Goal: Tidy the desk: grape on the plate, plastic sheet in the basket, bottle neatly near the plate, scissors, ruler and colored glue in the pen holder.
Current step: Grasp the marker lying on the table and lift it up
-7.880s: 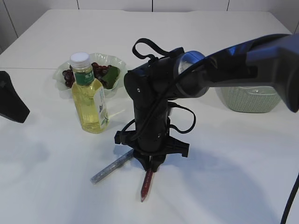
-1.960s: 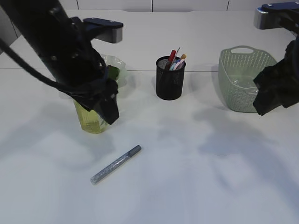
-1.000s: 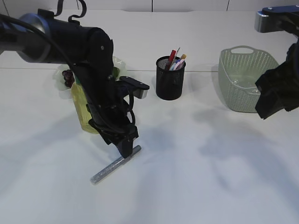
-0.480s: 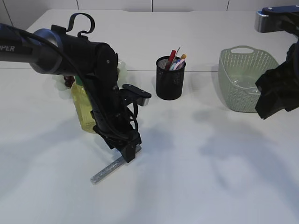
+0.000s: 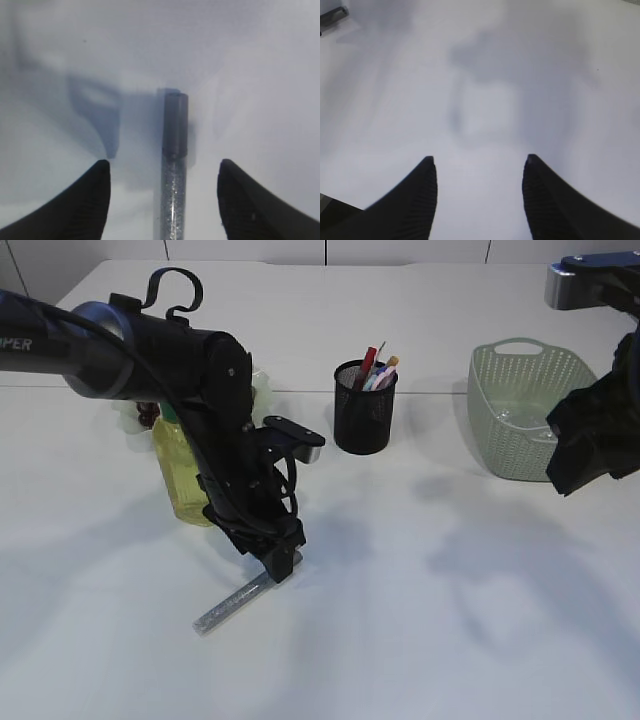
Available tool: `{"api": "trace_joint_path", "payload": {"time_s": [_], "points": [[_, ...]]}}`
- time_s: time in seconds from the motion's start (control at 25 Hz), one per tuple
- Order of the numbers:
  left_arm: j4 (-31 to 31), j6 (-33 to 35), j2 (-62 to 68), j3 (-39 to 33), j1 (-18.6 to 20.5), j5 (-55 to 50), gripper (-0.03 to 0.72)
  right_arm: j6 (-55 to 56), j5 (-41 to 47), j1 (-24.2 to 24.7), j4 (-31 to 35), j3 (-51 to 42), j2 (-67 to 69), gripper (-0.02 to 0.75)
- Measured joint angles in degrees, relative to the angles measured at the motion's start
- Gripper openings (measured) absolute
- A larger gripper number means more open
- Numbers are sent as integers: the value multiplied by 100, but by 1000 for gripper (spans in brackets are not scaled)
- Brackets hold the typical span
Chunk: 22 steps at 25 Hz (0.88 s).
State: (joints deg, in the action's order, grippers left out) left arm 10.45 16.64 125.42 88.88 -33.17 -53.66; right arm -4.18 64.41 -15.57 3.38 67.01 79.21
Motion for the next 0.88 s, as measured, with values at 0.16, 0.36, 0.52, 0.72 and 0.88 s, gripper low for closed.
{"api": "trace_joint_path", "payload": {"time_s": [0.16, 0.36, 0.52, 0.72, 0.88], "points": [[0, 0, 0, 0, 0, 33, 489, 0, 0, 0, 0, 0, 0, 439], [0, 0, 63, 0, 0, 33, 489, 11, 7, 0, 0, 0, 0, 439], [-25, 0, 204, 0, -31, -6, 489, 11, 7, 0, 0, 0, 0, 439], [-57, 0, 242, 19, -189, -6, 485, 11, 7, 0, 0, 0, 0, 439], [-226, -13, 273, 45, -259, -6, 423, 11, 7, 0, 0, 0, 0, 439]]}}
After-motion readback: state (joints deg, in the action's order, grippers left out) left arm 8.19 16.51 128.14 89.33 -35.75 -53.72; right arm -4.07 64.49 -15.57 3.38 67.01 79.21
